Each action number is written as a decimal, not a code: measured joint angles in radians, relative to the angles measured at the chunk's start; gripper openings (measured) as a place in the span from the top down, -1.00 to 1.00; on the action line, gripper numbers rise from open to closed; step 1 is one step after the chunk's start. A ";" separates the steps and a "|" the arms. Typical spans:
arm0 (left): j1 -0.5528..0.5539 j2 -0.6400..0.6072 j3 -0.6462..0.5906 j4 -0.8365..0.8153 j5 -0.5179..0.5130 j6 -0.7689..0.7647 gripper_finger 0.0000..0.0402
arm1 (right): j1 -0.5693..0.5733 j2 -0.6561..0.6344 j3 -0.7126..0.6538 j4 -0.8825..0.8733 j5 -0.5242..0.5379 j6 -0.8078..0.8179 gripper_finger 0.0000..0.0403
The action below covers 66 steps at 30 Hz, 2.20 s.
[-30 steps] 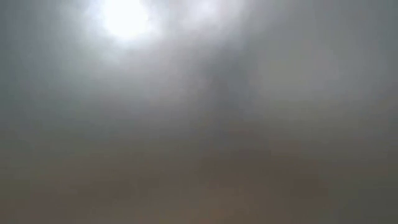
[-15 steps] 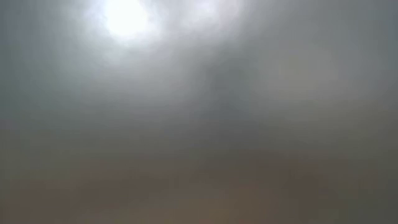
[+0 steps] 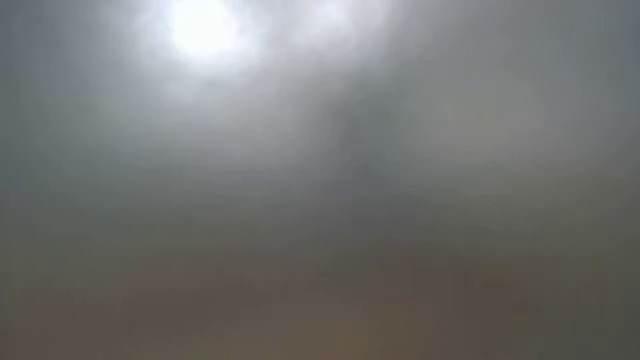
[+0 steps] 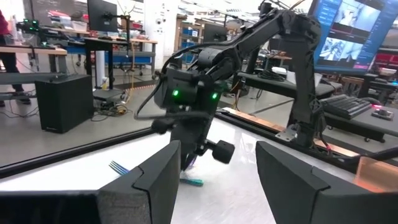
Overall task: Sort silverware by color (type)
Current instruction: Put the blue fork into the yellow bin
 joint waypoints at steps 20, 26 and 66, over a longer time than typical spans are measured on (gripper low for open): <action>0.057 0.002 -0.001 -0.002 0.011 -0.119 0.06 | 0.022 -0.365 0.132 -0.148 -0.014 0.273 0.96; 0.078 0.002 -0.002 -0.012 0.011 -0.114 0.06 | 0.061 -0.451 0.100 -0.272 -0.038 0.434 0.96; 0.555 0.075 -0.065 0.223 0.536 0.115 0.06 | 0.353 -0.283 0.083 0.489 0.616 0.159 0.96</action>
